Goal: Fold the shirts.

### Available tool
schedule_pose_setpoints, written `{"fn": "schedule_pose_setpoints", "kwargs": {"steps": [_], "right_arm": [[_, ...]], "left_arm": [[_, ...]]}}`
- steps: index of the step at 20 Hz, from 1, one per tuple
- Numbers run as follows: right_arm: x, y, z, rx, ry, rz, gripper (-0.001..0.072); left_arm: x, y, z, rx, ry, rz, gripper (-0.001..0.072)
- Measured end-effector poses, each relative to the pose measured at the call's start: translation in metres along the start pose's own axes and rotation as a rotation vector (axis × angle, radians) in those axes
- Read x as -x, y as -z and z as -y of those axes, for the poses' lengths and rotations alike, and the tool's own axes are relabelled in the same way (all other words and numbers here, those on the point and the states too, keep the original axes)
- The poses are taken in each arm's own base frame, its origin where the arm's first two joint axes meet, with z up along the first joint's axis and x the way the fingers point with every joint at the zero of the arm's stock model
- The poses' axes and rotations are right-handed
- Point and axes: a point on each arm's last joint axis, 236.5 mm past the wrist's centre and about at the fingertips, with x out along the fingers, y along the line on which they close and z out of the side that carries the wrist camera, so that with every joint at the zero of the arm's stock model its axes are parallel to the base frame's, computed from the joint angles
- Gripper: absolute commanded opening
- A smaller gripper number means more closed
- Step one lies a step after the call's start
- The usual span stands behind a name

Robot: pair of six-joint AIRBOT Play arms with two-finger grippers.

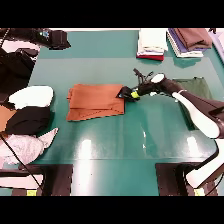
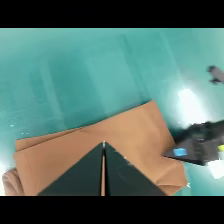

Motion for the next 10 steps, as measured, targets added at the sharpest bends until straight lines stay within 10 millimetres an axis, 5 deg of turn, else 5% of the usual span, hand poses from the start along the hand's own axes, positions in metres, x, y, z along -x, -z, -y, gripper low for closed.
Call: {"fn": "schedule_pose_setpoints", "kwargs": {"steps": [1, 3, 5, 7, 10], "right_arm": [[-0.012, -0.003, -0.005, 0.016, -0.003, 0.000, 0.0130], [-0.029, -0.009, -0.021, 0.055, -0.020, 0.003, 0.0036], [-0.034, -0.019, -0.035, 0.102, -0.027, 0.024, 0.0018], [-0.017, -0.042, -0.044, 0.158, -0.013, 0.087, 0.0018], [0.047, -0.081, -0.039, 0.216, 0.053, 0.199, 0.0018]], "left_arm": [[-0.001, 0.000, 0.001, 0.002, 0.006, -0.001, 0.0022], [-0.001, 0.000, 0.006, 0.009, 0.025, 0.000, 0.0021], [-0.002, 0.000, 0.011, 0.013, 0.044, -0.001, 0.0021], [-0.004, 0.002, 0.021, 0.003, 0.064, -0.006, 0.0021], [-0.011, 0.007, 0.049, -0.046, 0.099, -0.018, 0.0021]]}}
